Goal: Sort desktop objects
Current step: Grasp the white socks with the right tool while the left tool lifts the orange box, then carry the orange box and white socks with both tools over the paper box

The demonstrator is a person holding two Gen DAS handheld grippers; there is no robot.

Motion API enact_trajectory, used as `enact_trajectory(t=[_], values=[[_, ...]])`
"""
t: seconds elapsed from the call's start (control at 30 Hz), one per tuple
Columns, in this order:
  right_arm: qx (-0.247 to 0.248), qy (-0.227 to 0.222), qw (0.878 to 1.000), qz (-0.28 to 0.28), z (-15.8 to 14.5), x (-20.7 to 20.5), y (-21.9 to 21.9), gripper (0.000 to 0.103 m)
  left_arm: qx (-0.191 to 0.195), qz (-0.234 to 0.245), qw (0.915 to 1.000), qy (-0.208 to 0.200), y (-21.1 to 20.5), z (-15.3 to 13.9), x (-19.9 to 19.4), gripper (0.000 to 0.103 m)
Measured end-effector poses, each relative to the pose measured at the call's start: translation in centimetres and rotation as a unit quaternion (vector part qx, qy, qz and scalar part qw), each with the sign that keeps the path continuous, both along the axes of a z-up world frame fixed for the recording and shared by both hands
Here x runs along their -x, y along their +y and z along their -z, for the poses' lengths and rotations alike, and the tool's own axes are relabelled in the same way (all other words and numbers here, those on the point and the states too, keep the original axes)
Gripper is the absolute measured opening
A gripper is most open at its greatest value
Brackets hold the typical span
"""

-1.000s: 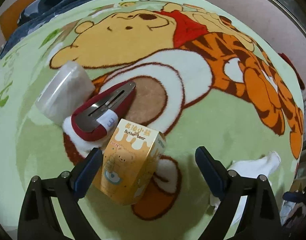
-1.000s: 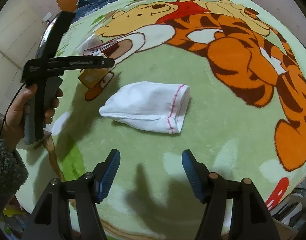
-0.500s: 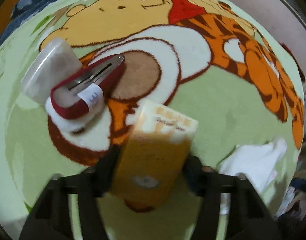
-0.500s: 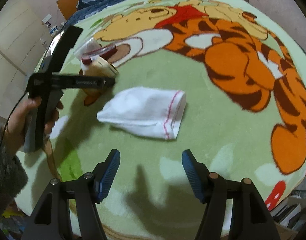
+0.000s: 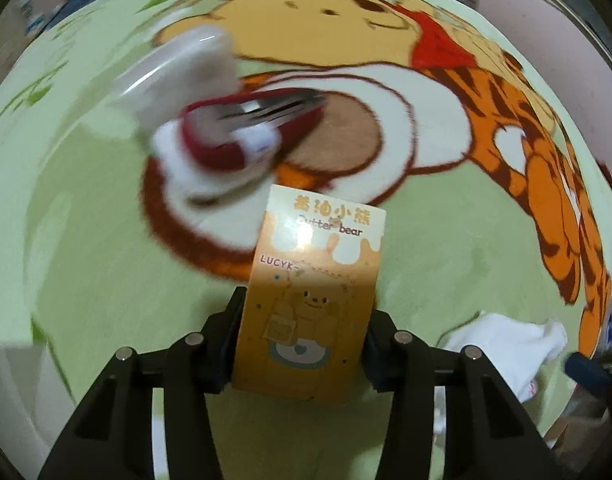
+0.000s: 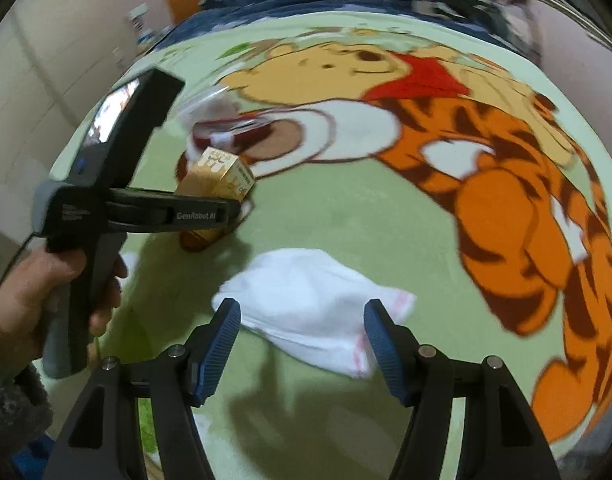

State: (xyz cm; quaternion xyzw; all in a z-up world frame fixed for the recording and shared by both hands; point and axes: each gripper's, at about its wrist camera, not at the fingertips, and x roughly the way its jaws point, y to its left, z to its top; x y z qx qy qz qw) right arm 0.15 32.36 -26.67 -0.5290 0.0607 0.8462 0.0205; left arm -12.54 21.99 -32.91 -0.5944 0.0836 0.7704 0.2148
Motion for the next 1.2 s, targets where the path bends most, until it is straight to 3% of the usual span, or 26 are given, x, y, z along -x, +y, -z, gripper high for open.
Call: enact_trajectory(t=[0.1,0.2,0.3,0.4,0.47,0.53,0.63,0.9,1.2], values=[[-0.022,-0.014,0.999,-0.035,1.6,1.2,-1.0,0.066,0.002,-0.042,0.9991,-0.004,-2.1,-0.2,-1.2,0.05],[-0.041,-0.06,0.996,-0.053,4.3,2.7,-1.1,0.066,0.003,-0.073,0.9973,-0.008,-3.9,-0.1,-2.4,0.05],[0.001,-0.09,0.995,-0.041,6.4,3.6,0.0,0.067,0.005,-0.08,0.9966,-0.017,-4.7,0.5,-3.0,0.05],[0.029,-0.086,0.995,-0.034,6.4,3.7,0.6,0.065,0.011,-0.077,0.9969,-0.014,-4.6,0.7,-3.2,0.05],[0.046,-0.077,0.995,-0.042,6.0,3.5,0.6,0.051,0.008,-0.082,0.9965,-0.014,-4.7,0.6,-3.2,0.05],[0.052,-0.071,0.995,-0.044,5.6,3.1,0.4,0.028,0.003,-0.089,0.9959,-0.016,-5.0,0.3,-3.4,0.05],[0.042,-0.067,0.996,-0.041,4.9,2.4,0.0,0.02,-0.002,-0.099,0.9948,-0.022,-5.5,-0.1,-4.0,0.05],[0.044,-0.023,0.999,-0.016,-0.5,-0.2,-0.8,0.017,-0.008,-0.113,0.9934,-0.018,-6.7,-3.9,-6.4,0.05],[0.037,0.034,0.999,-0.008,-9.0,-1.0,-2.9,0.017,-0.003,-0.12,0.9922,0.035,-9.0,-14.2,-7.5,0.05]])
